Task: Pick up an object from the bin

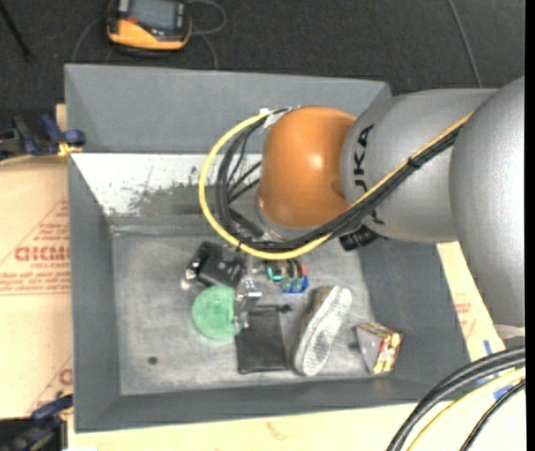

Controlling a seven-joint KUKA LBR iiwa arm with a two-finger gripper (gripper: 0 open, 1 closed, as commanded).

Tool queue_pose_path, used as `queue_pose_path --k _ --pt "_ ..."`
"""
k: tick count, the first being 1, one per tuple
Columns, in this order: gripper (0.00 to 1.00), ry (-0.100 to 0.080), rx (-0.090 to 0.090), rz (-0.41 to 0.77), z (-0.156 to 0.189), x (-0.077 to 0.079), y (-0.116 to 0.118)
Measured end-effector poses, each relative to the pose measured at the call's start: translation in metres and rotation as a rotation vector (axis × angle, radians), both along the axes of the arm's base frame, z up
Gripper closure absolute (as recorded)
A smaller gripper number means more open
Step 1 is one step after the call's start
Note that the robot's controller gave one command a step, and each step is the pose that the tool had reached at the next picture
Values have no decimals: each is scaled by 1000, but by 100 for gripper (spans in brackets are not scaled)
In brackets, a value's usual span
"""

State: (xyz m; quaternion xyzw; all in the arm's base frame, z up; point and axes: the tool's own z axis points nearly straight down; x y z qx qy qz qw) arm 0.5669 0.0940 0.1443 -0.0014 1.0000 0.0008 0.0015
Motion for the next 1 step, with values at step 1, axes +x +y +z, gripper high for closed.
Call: queue_pose_path --k 1 --pt "0 -10 -1 167 -35 6 -3"
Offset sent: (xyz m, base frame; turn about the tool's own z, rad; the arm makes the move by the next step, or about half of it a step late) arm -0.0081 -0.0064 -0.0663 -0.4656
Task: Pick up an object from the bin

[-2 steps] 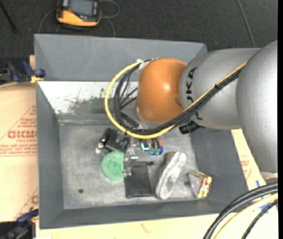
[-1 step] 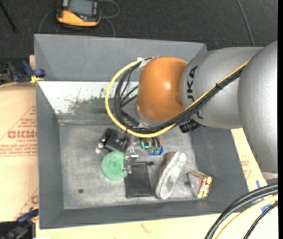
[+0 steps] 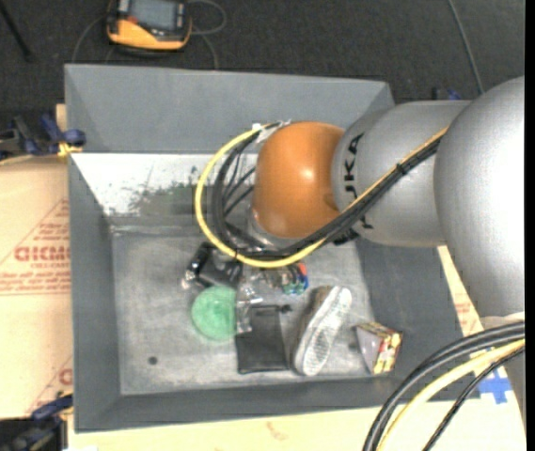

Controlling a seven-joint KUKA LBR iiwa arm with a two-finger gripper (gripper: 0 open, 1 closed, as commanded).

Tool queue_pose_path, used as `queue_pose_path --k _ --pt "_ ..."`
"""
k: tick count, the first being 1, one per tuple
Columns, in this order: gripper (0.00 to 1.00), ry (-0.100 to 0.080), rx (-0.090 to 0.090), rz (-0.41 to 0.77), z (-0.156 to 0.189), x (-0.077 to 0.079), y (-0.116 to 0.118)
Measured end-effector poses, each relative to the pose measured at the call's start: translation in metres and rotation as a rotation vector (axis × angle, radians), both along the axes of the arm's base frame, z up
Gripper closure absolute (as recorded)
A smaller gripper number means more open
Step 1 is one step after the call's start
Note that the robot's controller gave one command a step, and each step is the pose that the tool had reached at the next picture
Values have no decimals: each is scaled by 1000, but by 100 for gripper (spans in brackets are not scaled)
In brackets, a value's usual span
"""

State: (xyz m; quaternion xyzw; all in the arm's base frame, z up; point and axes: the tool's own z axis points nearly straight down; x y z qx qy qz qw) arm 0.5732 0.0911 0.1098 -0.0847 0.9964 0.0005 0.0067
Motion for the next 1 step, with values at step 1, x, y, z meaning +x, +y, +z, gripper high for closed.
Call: queue_pose_path --k 1 --pt "100 8 -1 93 -8 -3 -1"
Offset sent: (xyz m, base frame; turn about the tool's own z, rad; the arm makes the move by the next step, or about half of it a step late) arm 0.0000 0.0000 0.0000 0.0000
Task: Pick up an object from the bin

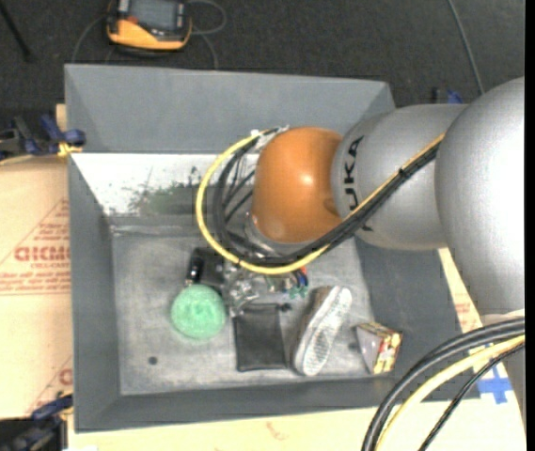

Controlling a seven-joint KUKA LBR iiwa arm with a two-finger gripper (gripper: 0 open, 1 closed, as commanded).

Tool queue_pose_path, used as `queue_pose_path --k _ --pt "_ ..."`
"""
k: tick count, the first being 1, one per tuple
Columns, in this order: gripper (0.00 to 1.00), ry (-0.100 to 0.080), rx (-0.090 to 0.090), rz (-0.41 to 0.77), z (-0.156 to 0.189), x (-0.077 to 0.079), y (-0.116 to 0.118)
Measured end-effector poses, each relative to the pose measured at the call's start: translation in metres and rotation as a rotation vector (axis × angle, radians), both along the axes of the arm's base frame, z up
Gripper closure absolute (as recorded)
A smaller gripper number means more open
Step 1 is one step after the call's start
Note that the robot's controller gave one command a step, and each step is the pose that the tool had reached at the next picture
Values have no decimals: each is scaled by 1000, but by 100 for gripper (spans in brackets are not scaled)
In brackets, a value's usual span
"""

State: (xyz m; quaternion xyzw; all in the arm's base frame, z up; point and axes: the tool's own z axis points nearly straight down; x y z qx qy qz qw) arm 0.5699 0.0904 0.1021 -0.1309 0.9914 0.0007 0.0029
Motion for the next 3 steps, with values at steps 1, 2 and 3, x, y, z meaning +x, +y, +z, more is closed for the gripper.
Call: queue_pose_path --k 1,2,3 --pt "0 1 0 -2 0 0 0" --pt "0 1 0 -3 0 0 0" --pt "0 3 -1 -149 -6 0 5"
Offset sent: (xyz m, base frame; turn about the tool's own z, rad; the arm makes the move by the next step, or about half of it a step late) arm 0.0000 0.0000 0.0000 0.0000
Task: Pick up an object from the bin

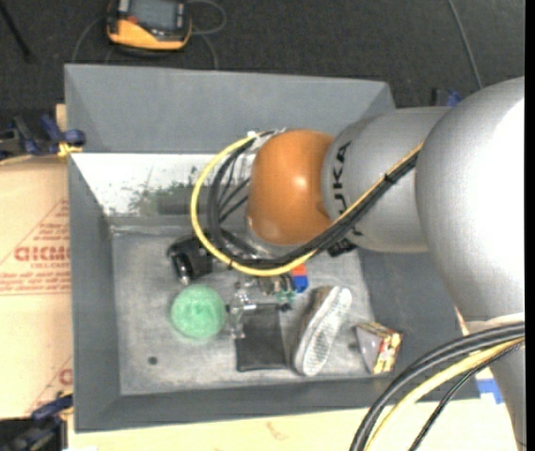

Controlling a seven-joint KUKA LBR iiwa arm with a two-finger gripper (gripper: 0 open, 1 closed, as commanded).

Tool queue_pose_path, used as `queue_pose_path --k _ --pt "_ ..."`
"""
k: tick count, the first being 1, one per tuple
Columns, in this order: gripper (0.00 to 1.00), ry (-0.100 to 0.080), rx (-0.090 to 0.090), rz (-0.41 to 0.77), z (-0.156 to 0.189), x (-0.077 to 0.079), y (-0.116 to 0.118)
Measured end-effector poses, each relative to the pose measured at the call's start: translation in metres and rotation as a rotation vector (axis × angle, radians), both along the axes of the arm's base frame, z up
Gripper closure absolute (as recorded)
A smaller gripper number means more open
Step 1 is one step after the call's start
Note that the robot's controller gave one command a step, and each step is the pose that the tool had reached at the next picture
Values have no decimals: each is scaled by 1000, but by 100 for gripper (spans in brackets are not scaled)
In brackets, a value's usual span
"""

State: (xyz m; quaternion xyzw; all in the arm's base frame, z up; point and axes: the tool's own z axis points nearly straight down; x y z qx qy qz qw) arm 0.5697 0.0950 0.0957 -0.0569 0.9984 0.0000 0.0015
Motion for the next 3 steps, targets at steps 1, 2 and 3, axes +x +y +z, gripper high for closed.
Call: queue_pose_path --k 1,2,3 --pt "0 0 1 -217 0 9 18" --pt "0 -17 -3 -34 -11 31 43" --pt "0 -2 2 -99 -20 22 49"
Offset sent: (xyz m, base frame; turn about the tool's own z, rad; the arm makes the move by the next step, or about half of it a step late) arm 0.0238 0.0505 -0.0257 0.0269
